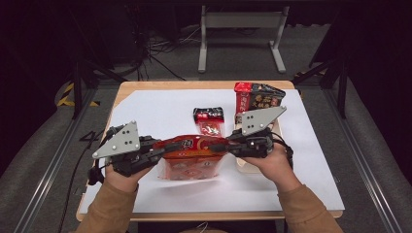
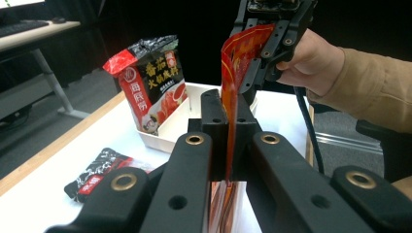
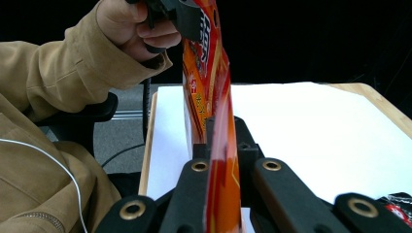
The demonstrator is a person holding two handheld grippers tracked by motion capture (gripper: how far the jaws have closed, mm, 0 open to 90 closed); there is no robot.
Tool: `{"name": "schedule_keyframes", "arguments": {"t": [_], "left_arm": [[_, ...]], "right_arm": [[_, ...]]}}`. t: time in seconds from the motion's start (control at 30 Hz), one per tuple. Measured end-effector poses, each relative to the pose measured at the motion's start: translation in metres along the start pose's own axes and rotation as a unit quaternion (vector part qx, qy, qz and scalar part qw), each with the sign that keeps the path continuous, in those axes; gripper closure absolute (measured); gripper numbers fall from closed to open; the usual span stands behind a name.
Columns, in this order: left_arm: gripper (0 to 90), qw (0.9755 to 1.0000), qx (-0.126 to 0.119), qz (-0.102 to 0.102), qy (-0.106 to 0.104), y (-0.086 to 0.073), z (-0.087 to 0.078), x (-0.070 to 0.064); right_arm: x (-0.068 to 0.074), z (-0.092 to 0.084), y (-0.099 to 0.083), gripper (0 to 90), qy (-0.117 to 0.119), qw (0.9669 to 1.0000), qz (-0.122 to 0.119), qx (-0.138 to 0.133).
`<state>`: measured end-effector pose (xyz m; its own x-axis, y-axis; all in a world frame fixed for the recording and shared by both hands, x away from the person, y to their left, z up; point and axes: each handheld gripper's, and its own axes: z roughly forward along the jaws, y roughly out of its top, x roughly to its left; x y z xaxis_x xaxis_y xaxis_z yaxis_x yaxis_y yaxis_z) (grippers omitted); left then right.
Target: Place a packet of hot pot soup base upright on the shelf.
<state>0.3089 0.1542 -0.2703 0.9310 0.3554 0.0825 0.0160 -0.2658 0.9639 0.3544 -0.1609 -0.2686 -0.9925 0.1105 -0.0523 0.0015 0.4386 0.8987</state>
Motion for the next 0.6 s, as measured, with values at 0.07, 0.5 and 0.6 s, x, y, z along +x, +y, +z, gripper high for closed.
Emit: {"name": "schedule_keyframes", "arguments": {"t": [0.07,0.5,0.6], "left_arm": [[87.1,1.0000,-0.004,0.000,-0.001,0.000,-0.001,0.001],[37.9,0.9990,-0.025,-0.024,0.026,-0.006,-0.006,0.011],[34.2,0.9988,-0.023,-0.026,0.035,-0.008,-0.007,0.014]], "right_arm": [[0.001,0.000,0.001,89.5,-0.003,1.0000,-0.001,0.000],[0.004,-0.013,0.018,89.6,-0.036,0.9989,0.018,0.024],[0.002,-0.020,0.021,89.6,-0.045,0.9984,0.022,0.025]]}}
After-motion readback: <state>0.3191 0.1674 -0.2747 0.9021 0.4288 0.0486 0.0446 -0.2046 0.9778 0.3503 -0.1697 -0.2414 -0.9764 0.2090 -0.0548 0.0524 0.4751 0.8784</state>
